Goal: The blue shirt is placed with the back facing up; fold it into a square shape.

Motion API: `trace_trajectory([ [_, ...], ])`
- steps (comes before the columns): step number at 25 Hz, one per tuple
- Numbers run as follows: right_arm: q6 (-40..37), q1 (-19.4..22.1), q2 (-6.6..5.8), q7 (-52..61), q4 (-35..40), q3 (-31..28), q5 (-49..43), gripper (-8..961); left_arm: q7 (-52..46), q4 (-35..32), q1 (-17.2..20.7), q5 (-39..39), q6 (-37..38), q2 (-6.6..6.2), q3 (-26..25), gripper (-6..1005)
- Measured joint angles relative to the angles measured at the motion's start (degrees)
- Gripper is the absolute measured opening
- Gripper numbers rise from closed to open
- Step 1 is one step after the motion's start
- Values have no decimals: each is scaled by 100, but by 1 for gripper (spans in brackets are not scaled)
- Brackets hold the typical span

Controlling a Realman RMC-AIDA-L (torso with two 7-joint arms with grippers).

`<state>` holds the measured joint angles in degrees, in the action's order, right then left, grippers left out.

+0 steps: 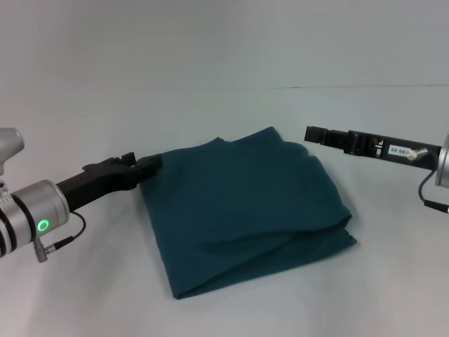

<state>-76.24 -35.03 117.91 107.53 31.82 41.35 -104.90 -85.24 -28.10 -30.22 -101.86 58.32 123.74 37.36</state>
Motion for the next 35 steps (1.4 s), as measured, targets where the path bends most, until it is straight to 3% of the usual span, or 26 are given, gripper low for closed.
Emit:
trace_trajectory([
  [9, -968, 110, -163, -988, 0, 26, -75, 329, -410, 14, 31, -55, -146, -32, 15, 700],
  [15, -1266, 104, -208, -1079, 35, 75, -351, 476, -705, 21, -10, -278, -280, -41, 21, 736],
  [26, -1486, 44, -224, -1053, 81, 131, -713, 915, -831, 55, -112, -493, -335, -53, 173, 871],
  [35, -1462, 96, -212, -1052, 81, 30, -689, 915, -844, 226, -322, -493, -599, -52, 626, 866],
])
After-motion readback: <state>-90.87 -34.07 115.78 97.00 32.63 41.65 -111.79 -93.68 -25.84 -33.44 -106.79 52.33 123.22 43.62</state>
